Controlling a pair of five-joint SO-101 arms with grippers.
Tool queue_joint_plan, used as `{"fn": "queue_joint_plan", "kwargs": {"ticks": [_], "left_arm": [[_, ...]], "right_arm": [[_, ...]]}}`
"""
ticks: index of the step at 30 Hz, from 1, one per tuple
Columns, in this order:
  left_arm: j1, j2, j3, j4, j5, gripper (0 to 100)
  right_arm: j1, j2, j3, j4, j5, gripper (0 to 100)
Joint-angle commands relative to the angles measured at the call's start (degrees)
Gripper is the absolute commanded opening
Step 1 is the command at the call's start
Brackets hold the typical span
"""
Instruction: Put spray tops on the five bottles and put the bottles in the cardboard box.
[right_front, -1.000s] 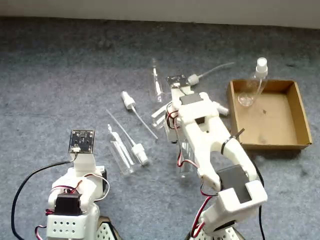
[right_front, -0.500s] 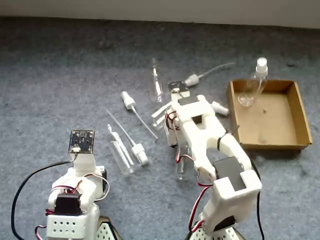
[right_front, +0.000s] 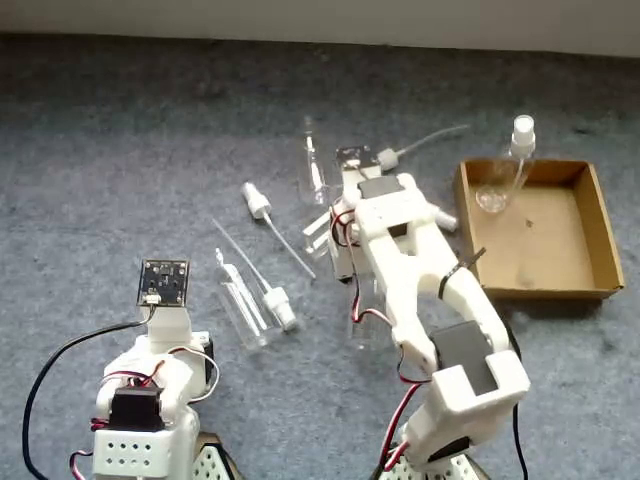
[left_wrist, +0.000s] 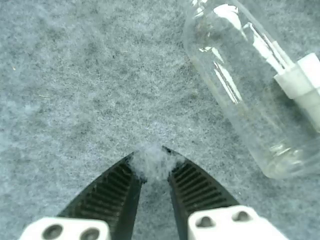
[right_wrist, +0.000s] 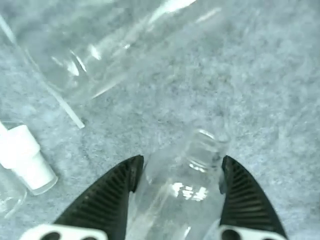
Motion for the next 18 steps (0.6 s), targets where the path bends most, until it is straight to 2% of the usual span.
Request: {"fn": "queue_joint_plan", "kwargs": {"ticks": [1, 6, 9, 14, 18], "left_arm": [[1.1, -0.3, 1.1, -1.0, -0.5, 1], [1.0, -0.3, 1.1, -1.0, -0.5, 1], [1.0, -0.3, 1.1, -1.0, -0.5, 1], [1.0, -0.3, 1.1, -1.0, -0.5, 1], [1.0, -0.3, 1.1, -1.0, -0.5, 1]], "right_arm": [[0.0, -8.1, -3.3, 1.3, 0.1, 17.7], [0.9, -15.6, -2.4, 1.7, 8.4, 17.7], [2.2, -19.6, 1.8, 0.7, 10.5, 17.7], [3.3, -24.6, 11.8, -6.7, 14.9, 17.7], [3.0, -26.4, 20.8, -13.1, 22.8, 17.7]]}}
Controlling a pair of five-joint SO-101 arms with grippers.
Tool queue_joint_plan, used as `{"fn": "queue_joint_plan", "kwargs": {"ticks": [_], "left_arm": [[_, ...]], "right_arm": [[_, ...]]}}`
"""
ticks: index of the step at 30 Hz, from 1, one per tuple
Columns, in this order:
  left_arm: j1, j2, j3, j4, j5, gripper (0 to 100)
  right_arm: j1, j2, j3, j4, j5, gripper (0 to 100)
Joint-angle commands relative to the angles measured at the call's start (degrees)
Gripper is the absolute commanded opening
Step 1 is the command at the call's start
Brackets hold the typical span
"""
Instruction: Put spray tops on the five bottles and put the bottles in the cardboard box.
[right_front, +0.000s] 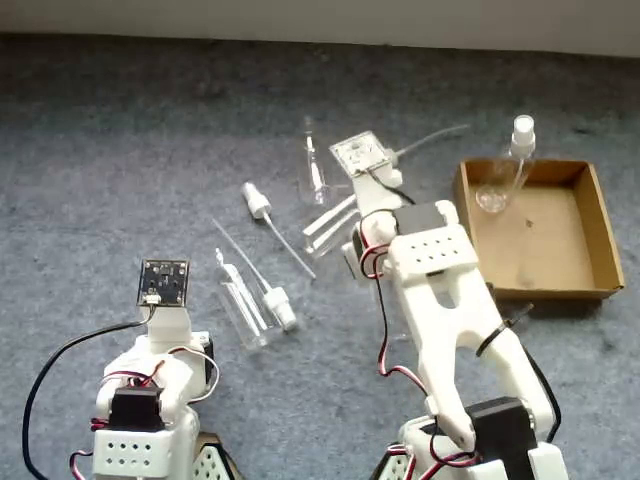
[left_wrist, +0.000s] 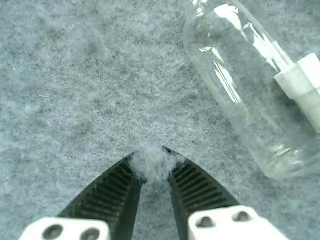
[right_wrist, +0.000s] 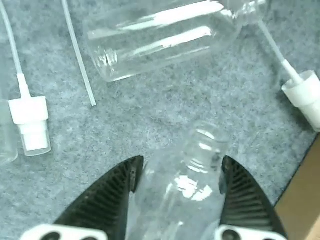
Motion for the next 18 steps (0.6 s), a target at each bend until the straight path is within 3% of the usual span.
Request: {"fn": "queue_joint_plan", "kwargs": {"ticks": [1, 10, 18], "left_arm": [[1.0, -0.3, 1.1, -1.0, -0.5, 1], [1.0, -0.3, 1.1, -1.0, -0.5, 1], [1.0, -0.3, 1.1, -1.0, -0.5, 1]], "right_arm": [[0.7, -3.6, 5.6, -5.7, 7.1, 17.8], [0.7, -3.5, 12.8, -8.8, 16.6, 18.8], [0.7, -3.4, 15.5, -8.9, 17.2, 28.6]]}}
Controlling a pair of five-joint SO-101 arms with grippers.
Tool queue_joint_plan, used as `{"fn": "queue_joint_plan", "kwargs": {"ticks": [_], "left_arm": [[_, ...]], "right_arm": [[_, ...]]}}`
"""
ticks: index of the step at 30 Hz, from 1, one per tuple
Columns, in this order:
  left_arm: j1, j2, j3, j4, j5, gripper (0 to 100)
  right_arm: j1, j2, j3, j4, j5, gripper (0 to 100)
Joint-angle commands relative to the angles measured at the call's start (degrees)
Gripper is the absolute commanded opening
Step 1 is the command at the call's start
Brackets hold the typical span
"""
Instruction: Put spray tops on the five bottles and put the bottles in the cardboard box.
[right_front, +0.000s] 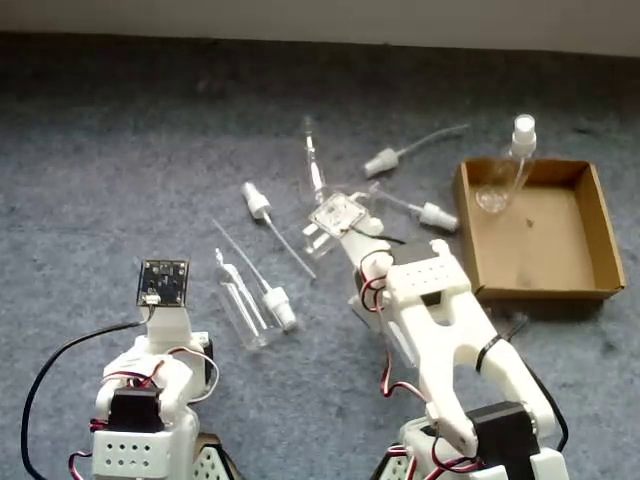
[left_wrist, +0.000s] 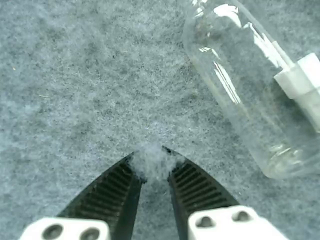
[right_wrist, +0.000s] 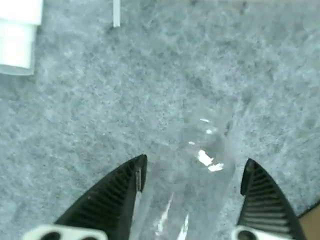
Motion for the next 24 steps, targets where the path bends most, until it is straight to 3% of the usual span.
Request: {"fn": "queue_joint_plan", "kwargs": {"ticks": [1, 10, 13, 17, 24], "left_arm": [[1.0, -0.3, 1.1, -1.0, -0.5, 1], [1.0, -0.3, 1.1, -1.0, -0.5, 1], [1.0, -0.3, 1.1, -1.0, -0.5, 1], [1.0, -0.3, 1.1, -1.0, -0.5, 1], [1.0, -0.3, 1.1, -1.0, -0.5, 1]], "right_arm": [[0.7, -2.5, -0.2, -0.9, 0.7, 28.8], [0.7, -2.7, -0.3, 2.8, 0.4, 28.9], [1.0, -2.5, 0.7, 0.5, -0.3, 28.9], [0.7, -2.6, 5.8, -5.5, -6.9, 28.9], [0.9, -2.6, 8.2, -7.8, -7.3, 28.6]]}}
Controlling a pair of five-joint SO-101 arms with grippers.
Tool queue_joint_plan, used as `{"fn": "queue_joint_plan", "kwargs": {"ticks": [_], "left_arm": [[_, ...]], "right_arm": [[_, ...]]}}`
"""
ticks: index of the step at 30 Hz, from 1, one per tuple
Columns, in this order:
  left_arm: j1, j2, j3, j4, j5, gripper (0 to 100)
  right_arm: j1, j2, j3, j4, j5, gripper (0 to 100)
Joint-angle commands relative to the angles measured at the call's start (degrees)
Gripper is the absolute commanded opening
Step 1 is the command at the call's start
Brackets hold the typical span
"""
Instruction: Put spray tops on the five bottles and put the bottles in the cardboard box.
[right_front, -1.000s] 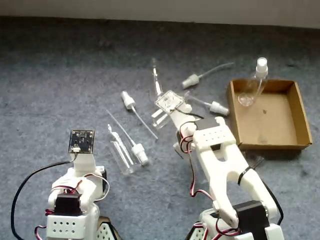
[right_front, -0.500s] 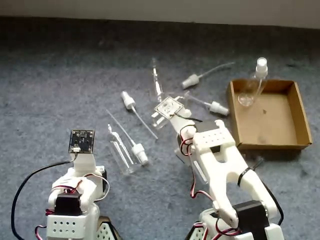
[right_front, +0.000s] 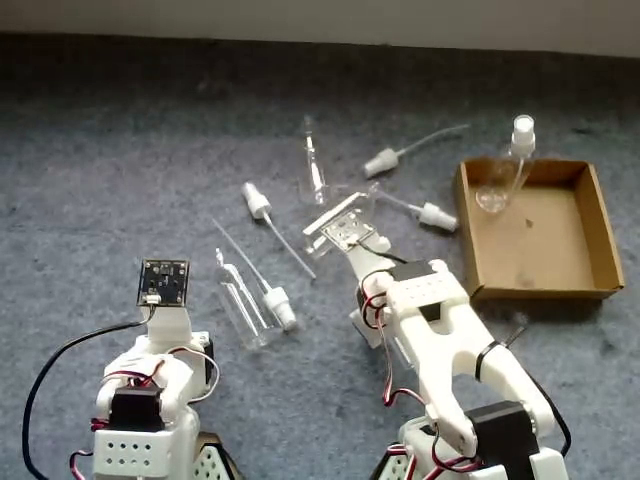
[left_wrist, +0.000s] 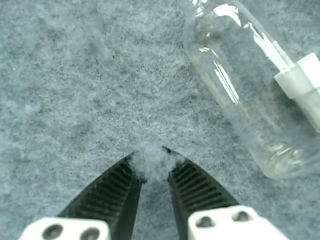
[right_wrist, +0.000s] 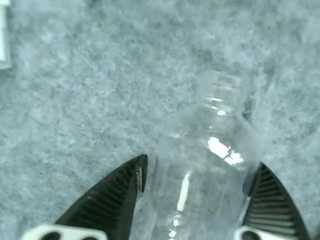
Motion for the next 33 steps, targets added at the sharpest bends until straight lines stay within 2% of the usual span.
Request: {"fn": "queue_joint_plan", "kwargs": {"ticks": [1, 7, 15, 33], "left_arm": [[1.0, -0.3, 1.1, -1.0, -0.5, 1], [1.0, -0.3, 1.1, -1.0, -0.5, 1], [1.0, -0.3, 1.1, -1.0, -0.5, 1], [1.0, -0.3, 1.2, -1.0, -0.5, 1]], "right_arm": [[0.7, -2.6, -0.3, -1.1, -0.8, 28.6], [0.6, -2.9, -0.3, -1.3, -0.9, 28.6], [0.5, -2.8, 0.2, -8.9, -0.8, 28.6], [0.7, -2.7, 0.1, -3.7, -0.7, 28.6]]}}
